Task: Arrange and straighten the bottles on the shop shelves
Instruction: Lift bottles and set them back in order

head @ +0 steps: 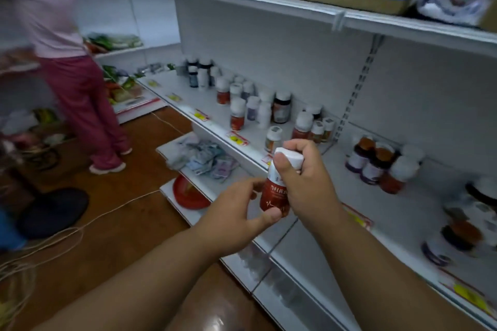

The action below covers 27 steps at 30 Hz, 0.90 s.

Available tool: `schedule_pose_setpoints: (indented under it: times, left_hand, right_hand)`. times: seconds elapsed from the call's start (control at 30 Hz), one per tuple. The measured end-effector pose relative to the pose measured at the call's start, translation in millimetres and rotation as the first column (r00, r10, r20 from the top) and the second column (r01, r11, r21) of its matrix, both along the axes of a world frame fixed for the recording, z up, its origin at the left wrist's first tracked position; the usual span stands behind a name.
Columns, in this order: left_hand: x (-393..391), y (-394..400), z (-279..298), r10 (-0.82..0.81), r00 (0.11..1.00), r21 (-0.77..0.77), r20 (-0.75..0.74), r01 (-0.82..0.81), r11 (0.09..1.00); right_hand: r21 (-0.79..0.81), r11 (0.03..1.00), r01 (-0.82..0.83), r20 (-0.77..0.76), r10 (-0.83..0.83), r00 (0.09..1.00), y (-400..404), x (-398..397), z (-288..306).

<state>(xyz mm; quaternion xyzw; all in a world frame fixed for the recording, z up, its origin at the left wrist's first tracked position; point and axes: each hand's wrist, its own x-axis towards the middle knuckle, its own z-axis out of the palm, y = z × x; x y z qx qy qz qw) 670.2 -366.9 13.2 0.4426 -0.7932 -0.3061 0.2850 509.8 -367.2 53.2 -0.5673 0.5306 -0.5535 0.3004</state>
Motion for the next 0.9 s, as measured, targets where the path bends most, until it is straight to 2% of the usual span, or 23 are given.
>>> schedule_pose_setpoints:
  times: [0.13, 0.3, 0.47, 0.57, 0.67, 0.77, 0.9]
  left_hand:
    - [70.3, -42.0, -2.3, 0.088, 0.996, 0.005, 0.011, -0.088, 0.996]
    - [85.9, -110.5, -17.1, 0.074, 0.997, 0.025, -0.005, -0.073, 0.997]
    - [77.3, -198.4, -28.7, 0.088, 0.992, -0.045, 0.094, -0.084, 0.995]
    - [76.5, -243.7, -23.5, 0.061, 0.981, -0.083, 0.185, -0.046, 0.995]
    - [72.9, -285.2, -15.8, 0.034, 0.972, -0.189, 0.232, 0.011, 0.982]
    - [63.9, -320.4, -11.6, 0.015, 0.971, -0.328, 0.240, 0.067, 0.942]
    - [48.0, -365.1, -9.9, -0.056, 0.950, -0.462, 0.308, 0.201, 0.864]
  right_hand:
    - [0.012, 0.997, -0.072, -0.020, 0.072, 0.997, -42.5, 67.6, -0.5]
    - [0.058, 0.996, -0.067, -0.111, 0.073, 0.991, -103.7, 80.9, -5.7]
    - [0.096, 0.995, -0.011, -0.169, 0.027, 0.985, -182.4, 71.7, -10.2]
    - [0.140, 0.988, 0.071, -0.240, -0.036, 0.970, -222.6, 60.4, -8.7]
    - [0.165, 0.971, 0.171, -0.371, -0.100, 0.923, -256.3, 51.6, -7.6]
    - [0.194, 0.950, 0.245, -0.485, -0.124, 0.866, -280.2, 45.3, -14.6]
    - [0.199, 0.881, 0.430, -0.569, -0.254, 0.782, -308.4, 41.3, -32.2]
